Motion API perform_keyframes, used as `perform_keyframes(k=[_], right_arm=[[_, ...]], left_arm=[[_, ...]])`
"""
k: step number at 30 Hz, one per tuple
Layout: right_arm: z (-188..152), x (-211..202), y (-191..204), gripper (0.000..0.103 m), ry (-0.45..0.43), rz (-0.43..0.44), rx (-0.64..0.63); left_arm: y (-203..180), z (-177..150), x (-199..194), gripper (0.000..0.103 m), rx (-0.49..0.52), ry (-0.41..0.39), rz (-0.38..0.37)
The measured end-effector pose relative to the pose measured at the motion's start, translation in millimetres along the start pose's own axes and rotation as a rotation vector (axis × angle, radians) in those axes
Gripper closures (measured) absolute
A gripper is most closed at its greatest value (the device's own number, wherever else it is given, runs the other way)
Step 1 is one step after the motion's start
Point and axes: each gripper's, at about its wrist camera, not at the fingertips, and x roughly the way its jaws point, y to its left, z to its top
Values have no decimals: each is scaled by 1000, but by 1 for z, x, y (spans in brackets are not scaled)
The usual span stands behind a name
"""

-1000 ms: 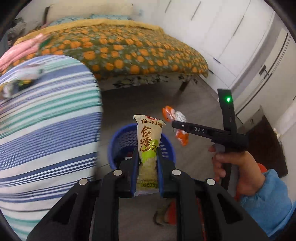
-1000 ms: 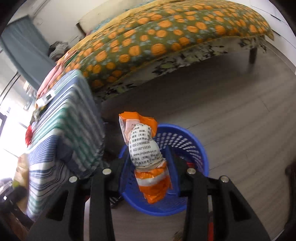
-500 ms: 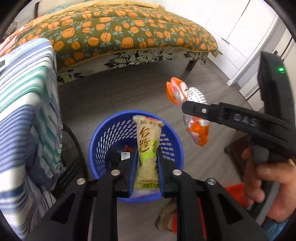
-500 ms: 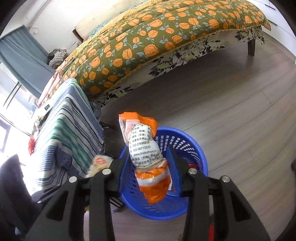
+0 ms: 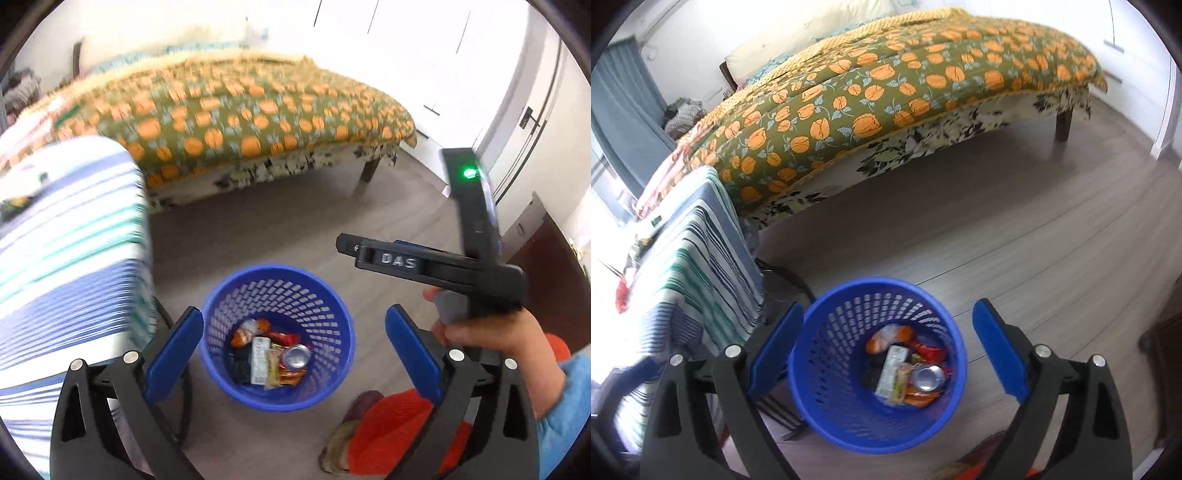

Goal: Collect trash
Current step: 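Move both open tools back over the table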

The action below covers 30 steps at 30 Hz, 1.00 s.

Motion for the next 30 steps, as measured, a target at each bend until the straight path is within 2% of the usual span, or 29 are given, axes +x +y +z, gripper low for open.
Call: perform_keyframes(k=[2, 7, 14, 20, 25, 27, 30], right_arm=[[-1, -5, 9, 13, -27, -10, -32], [-11, -20, 46, 12, -108, -20, -170], [-43, -29, 113, 12, -143, 18, -394], [-73, -36, 204, 12, -77, 166, -493], [-71, -28, 278, 12, -27, 209, -589], [-63, -16, 307, 12, -8, 204, -624], [-50, 6, 338, 12, 4, 166, -647]], left_arm=[[11, -8, -16, 5, 10, -11, 33], [66, -36, -52, 5, -11, -4, 195], [183, -69, -107, 6, -191, -4, 400], [265, -79, -139, 6, -278, 25, 534], [308, -88, -141, 6, -341, 71, 574], [318, -96, -140, 5, -373, 83, 559], [322, -102, -144, 5, -391, 54, 535]])
